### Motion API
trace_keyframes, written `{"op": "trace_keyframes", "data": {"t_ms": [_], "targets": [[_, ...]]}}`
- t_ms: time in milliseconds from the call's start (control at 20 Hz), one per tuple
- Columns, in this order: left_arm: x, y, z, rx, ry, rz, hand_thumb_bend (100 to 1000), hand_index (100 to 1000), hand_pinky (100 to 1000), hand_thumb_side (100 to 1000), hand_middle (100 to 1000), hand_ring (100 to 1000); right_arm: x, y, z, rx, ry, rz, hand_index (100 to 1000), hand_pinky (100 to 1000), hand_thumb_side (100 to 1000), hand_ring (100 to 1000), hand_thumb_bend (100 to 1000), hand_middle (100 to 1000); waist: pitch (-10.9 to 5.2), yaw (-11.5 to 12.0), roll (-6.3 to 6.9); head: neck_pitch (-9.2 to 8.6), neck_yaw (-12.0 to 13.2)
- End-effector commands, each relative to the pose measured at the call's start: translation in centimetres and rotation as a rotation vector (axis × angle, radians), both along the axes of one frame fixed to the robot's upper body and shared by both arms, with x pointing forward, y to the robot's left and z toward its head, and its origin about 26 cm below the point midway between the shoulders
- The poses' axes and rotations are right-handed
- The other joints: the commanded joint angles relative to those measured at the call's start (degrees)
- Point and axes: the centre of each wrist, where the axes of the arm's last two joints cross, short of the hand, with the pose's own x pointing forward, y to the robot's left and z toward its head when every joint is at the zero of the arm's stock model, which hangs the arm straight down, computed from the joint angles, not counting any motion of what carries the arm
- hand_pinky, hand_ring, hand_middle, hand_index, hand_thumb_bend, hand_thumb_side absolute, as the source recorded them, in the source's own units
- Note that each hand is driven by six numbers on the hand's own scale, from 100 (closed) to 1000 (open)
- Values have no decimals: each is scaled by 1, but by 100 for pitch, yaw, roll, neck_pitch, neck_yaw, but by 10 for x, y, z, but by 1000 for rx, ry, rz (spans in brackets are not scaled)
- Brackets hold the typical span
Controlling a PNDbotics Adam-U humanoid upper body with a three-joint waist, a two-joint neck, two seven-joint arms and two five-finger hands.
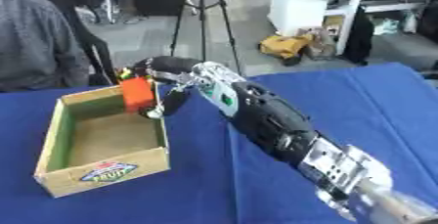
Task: Pick up objects on the table and place them in the box.
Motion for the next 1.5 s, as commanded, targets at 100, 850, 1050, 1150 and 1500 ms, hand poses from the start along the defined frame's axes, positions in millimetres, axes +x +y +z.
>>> {"op": "trace_keyframes", "data": {"t_ms": [100, 850, 1050, 1150, 1500], "targets": [[0, -4, 12, -12, -41, -22, 100, 600, 524, 953, 638, 801, 2, 3, 10, -40, -24, 30, 500, 827, 373, 958, 100, 809, -46, 3, -9, -66, -56], [1, -6, 14, -20, -44, -26, 100, 599, 521, 958, 636, 799, 0, 21, 0, -232, -81, 210, 744, 864, 505, 924, 186, 849, 0, -30, -63, -92, -112], [1, -6, 14, -22, -44, -26, 100, 598, 520, 959, 636, 799, -1, 20, -2, -286, -99, 244, 850, 873, 640, 923, 256, 859, 6, -40, -66, -96, -116], [1, -6, 13, -22, -43, -25, 100, 598, 519, 959, 636, 799, -1, 20, -3, -299, -105, 252, 880, 875, 702, 925, 288, 863, 8, -42, -66, -95, -122], [1, -6, 13, -24, -41, -23, 100, 598, 518, 959, 635, 798, 0, 17, -5, -302, -118, 257, 905, 877, 780, 925, 311, 865, 4, -47, -55, -98, -129]]}}
